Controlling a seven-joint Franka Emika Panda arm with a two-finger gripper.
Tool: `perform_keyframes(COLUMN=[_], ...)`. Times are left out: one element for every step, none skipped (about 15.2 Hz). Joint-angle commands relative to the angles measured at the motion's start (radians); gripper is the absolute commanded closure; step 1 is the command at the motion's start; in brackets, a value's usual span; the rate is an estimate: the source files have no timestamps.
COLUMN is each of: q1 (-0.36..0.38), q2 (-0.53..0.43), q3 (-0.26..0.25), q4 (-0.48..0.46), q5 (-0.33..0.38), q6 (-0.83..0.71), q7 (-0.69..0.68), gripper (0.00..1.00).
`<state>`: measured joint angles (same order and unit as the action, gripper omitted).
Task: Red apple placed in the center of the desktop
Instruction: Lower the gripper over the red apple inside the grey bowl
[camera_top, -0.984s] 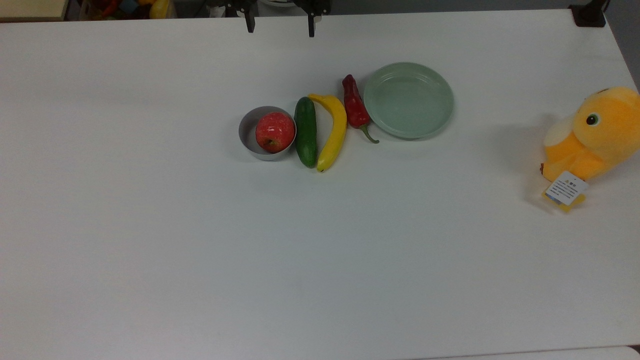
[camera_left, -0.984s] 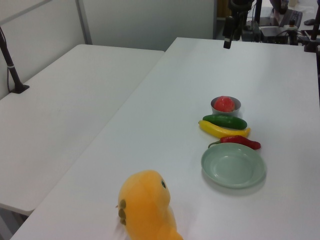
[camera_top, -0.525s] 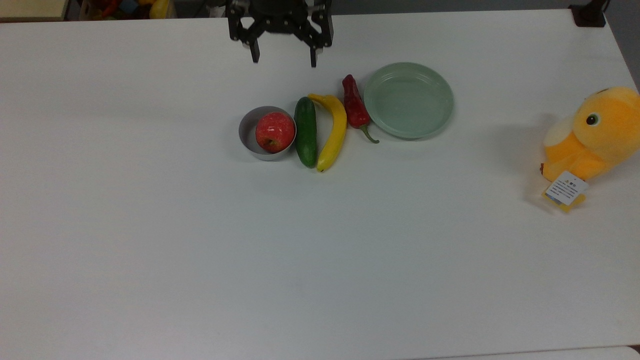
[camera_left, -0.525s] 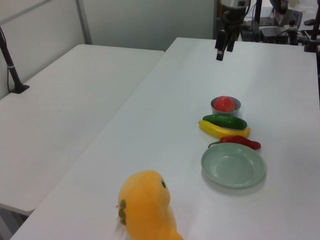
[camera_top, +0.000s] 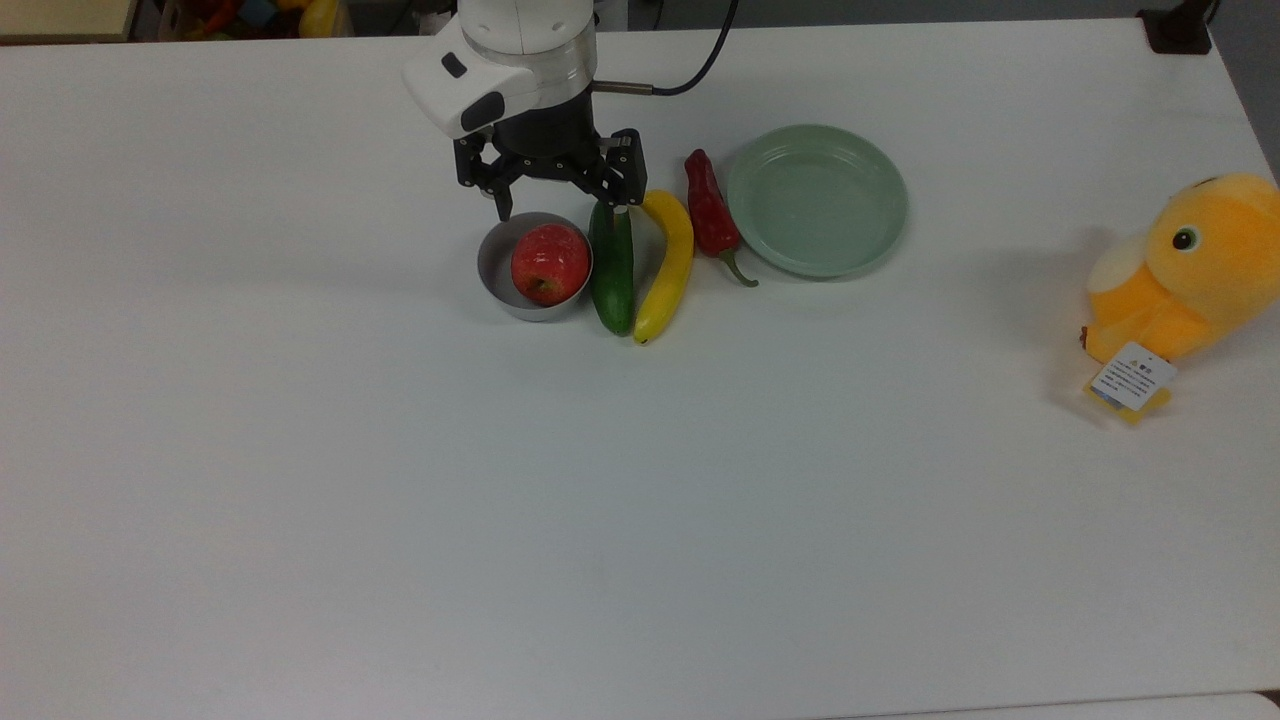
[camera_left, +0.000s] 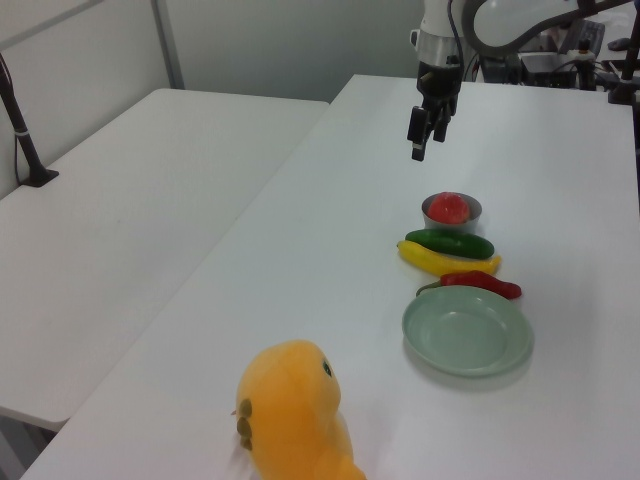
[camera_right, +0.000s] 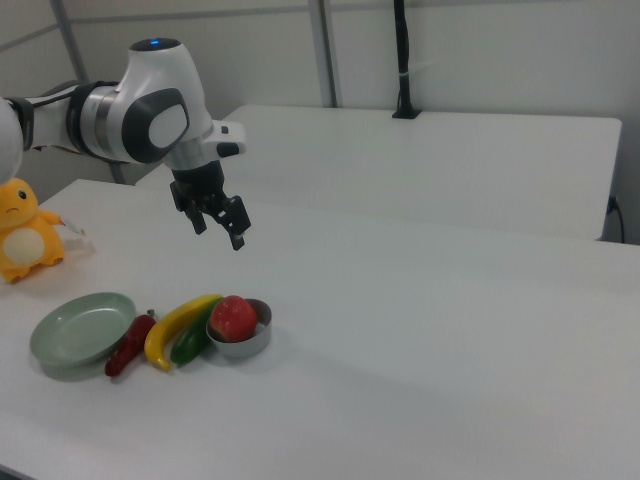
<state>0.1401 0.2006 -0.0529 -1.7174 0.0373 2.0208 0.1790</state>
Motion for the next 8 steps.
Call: perform_keyframes(q1=[-0.005,-0.007,-0.007,-0.008,-0.013,-0.02,-0.02,-0.022], q2=[-0.026,-0.038,-0.04,-0.038,-0.038,-0.037,-0.036,-0.029], q3=[-0.01,-0.01,-0.01,-0.01,-0.01,-0.01,-0.01,-0.01], q4=[-0.068,-0.111,-0.126,-0.128,-0.137,-0.154,-0.171,-0.174], q5=[-0.007,-0.022,-0.033,-0.036,-0.043,-0.06,-0.08,-0.092], q6=[-0.001,-0.001,-0.001,-0.001,-0.001,-0.001,-0.001,0.001], q7=[-0.012,-0.01,-0.01,-0.01,-0.01,-0.01,-0.012,-0.012], gripper=[0.0,0.0,0.0,0.0,0.0,0.0,0.0,0.0])
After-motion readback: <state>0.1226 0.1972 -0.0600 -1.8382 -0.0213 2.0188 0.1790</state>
